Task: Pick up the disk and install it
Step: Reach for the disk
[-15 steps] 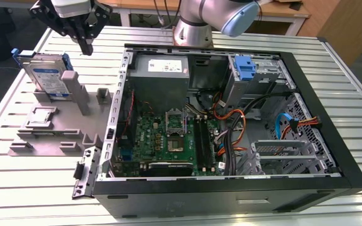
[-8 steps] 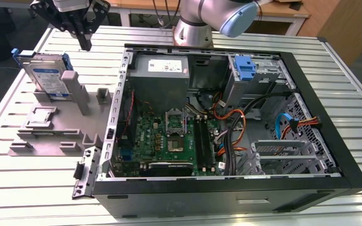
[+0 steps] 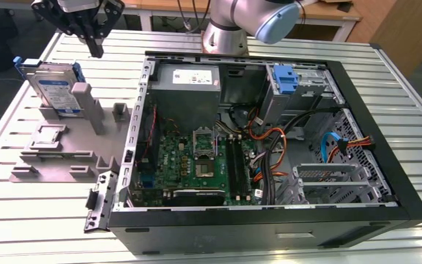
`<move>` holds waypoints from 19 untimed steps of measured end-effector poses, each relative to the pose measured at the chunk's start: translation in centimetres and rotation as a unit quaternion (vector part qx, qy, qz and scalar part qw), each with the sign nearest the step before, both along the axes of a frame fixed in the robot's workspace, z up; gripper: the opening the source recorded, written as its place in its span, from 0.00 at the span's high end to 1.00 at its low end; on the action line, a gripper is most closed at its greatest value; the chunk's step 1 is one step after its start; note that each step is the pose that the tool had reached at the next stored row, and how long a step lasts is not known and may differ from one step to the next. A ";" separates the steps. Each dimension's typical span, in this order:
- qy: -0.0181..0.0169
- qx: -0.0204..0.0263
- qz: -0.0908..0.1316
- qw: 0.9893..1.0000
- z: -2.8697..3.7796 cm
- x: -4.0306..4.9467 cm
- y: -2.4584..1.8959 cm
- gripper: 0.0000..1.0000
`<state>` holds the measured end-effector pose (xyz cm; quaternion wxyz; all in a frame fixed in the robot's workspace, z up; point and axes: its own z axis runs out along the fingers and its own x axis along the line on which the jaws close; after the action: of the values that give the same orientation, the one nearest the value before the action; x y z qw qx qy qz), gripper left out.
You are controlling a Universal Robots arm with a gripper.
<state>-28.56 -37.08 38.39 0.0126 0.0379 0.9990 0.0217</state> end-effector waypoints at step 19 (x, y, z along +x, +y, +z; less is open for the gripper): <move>0.001 -0.001 0.000 1.000 -0.25 -1.32 1.30 0.90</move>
<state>-29.88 -35.78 38.14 0.0112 0.0379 0.9990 0.0204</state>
